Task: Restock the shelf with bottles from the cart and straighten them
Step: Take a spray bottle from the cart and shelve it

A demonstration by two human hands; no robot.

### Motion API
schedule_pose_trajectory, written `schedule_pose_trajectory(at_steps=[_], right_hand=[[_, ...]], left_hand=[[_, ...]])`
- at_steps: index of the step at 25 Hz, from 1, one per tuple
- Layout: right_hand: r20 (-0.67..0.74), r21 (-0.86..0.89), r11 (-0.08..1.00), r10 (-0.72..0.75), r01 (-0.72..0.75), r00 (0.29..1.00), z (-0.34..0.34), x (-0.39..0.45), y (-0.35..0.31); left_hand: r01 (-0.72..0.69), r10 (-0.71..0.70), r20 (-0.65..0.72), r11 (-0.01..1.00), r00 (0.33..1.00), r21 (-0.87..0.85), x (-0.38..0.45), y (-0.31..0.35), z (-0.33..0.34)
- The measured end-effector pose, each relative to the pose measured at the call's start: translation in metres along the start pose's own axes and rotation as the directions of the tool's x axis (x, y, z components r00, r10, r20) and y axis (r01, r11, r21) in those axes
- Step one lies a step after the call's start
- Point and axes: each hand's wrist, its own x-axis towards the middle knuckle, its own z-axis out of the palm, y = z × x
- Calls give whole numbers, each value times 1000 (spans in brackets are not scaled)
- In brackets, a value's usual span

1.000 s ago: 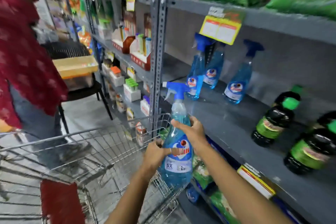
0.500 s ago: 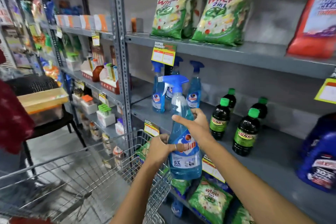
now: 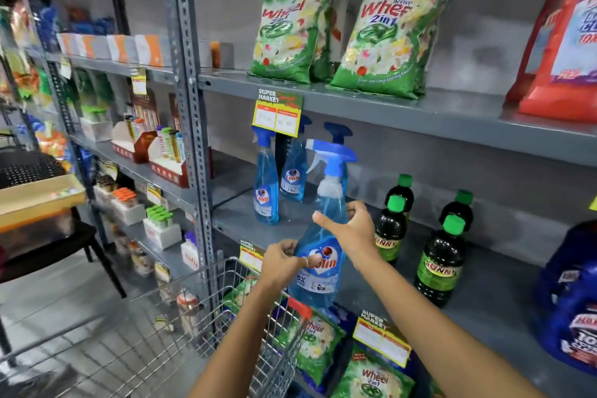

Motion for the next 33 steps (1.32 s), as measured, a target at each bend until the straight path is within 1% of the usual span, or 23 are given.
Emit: schedule_pose_trajectory(at_steps=[4,8,13,16,21,23,24,25,26,27,28,29,30,31,33], right_hand=[[-48,-135,991,-17,10,999,21,27,16],[-98,-237,971,2,-25,995,42,53,31],[-130,-325,945,0,-43,992,60,92,43],[-155,-325,946,-40,-12,987,66,112,47],[-170,-271,962,-41,-7,985,72,122,55],[-148,-182,983,-37,10,988,69,116,61],[-123,-115,993,-21,7,992,69,111,65],[-93,-57,998,9,-14,996,69,104,72],[-65,-18,998,51,-52,997,70,95,80],[-43,2,995,95,-95,995,73,88,90],[-25,7,991,134,-133,991,77,81,99],[-13,8,987,164,-163,986,81,76,107],[-6,12,982,191,-191,982,85,72,114],[-5,20,976,218,-217,976,89,71,120],[-37,2,973,233,-233,972,95,69,130]], left_hand=[[-12,9,46,997,999,70,49,-13,-5],[-31,16,105,990,994,136,97,-26,-9],[-68,41,140,978,989,197,151,-36,-12],[-81,51,157,977,986,195,173,-34,-11],[-70,30,192,976,981,208,184,-32,-12],[-67,17,207,969,978,239,180,-37,-16],[-65,16,189,965,982,254,177,-42,-20],[-56,23,129,965,991,258,174,-49,-24],[-39,39,4,963,999,268,171,-56,-29],[-14,60,-159,961,985,277,168,-64,-34],[11,79,-307,959,948,282,167,-69,-39],[28,92,-404,959,910,281,167,-72,-43],[33,99,-453,961,886,274,169,-73,-47],[28,99,-469,966,878,257,172,-71,-51],[4,107,-444,970,890,243,182,-68,-59]])
